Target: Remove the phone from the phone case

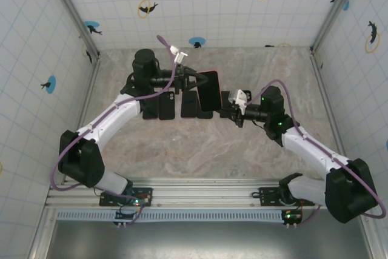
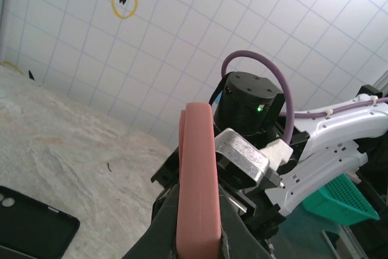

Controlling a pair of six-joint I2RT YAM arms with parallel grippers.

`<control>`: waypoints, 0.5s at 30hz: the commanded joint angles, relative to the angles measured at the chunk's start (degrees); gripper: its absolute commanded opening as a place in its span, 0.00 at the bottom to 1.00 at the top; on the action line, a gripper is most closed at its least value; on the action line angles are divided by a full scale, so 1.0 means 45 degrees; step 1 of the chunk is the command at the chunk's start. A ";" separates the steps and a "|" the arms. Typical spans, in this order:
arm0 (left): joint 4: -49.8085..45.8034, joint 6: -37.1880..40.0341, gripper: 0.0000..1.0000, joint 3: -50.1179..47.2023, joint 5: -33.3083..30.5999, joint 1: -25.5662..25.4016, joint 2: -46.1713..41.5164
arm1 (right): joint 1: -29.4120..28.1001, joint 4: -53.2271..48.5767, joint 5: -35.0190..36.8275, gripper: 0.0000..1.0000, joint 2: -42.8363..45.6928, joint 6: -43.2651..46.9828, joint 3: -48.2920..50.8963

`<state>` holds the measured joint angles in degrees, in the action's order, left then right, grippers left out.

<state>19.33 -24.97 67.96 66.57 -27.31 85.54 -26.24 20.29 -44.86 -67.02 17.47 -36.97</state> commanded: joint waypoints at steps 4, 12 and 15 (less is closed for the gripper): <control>0.0606 -0.1057 0.00 -0.0389 0.0204 -0.0200 -0.0033 | 0.0476 0.4043 -0.1056 0.29 -0.0009 -0.2722 0.0356; 0.1588 -0.2551 0.00 -0.0489 0.0319 -0.0557 -0.0033 | 0.0903 0.4905 -0.1131 0.33 -0.0315 -0.4503 0.0148; 0.1590 -0.2680 0.00 -0.0619 0.0195 -0.0608 -0.0120 | 0.0945 0.5351 -0.1215 0.34 -0.0360 -0.4995 0.0166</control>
<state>27.18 -34.54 67.09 64.60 -28.10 85.49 -22.46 33.95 -50.63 -68.79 -0.47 -34.59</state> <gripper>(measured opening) 0.133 0.335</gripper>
